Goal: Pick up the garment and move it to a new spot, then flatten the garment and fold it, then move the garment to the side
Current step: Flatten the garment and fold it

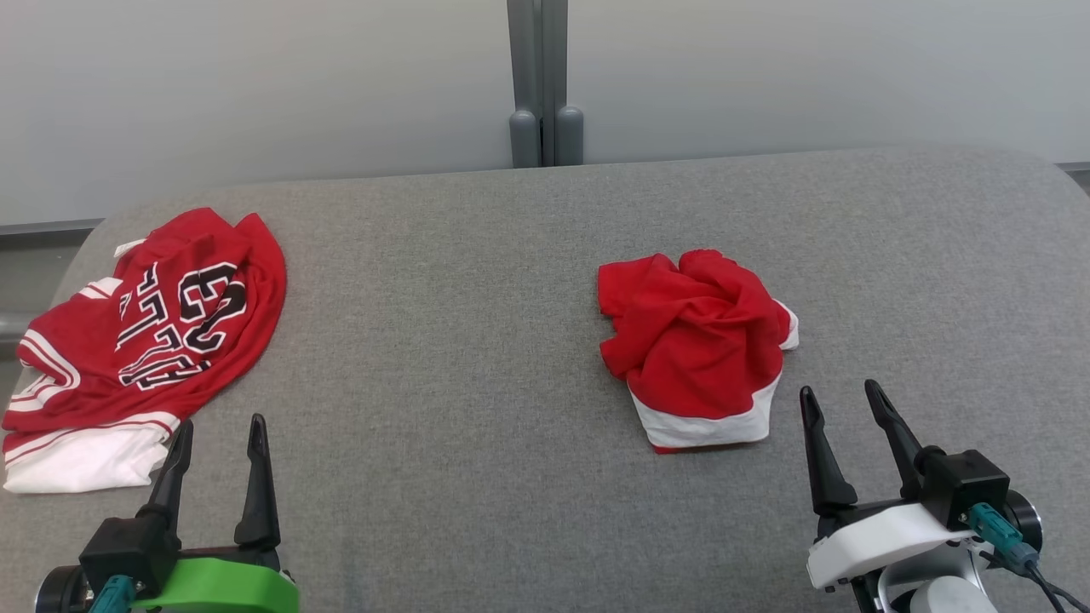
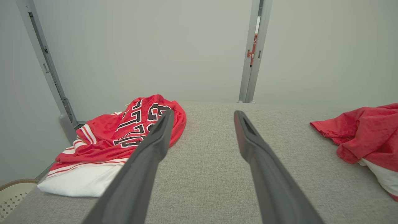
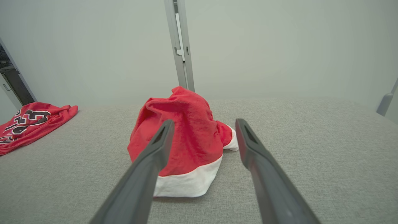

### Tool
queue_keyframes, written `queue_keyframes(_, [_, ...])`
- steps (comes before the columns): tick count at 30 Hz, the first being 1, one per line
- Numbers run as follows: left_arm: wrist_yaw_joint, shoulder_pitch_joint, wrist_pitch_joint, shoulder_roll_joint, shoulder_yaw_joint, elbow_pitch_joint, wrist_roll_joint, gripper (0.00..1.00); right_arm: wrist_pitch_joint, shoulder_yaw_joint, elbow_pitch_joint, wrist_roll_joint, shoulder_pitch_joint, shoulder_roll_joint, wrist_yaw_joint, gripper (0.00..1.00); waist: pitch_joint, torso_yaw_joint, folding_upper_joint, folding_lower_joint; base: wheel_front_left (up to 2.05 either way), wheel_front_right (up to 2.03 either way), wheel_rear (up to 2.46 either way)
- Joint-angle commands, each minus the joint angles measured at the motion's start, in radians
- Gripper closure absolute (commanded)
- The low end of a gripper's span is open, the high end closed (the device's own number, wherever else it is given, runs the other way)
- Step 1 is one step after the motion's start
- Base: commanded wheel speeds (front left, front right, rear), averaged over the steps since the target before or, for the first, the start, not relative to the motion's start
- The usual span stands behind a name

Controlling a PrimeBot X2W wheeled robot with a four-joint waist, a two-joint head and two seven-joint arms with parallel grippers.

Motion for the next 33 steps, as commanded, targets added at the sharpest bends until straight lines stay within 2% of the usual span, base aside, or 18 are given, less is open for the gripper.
queue_keyframes(1, [-0.008, 0.017, -0.003, -0.003, 0.004, -0.001, 0.014, 0.0, -0.003, -0.003, -0.002, -0.005, 0.007, -0.001, 0.0, 0.0, 0.0, 0.0, 0.0, 0.0, 0.0, 0.0, 0.0])
queue_keyframes(33, [-0.06, 0.005, -0.003, -0.049, 0.053, 0.027, 0.073, 0.0, -0.003, 0.001, 0.032, 0.002, -0.004, -0.001, 0.0, 0.0, 0.004, -0.01, 0.0, 0.0, 0.0, 0.0, 0.0])
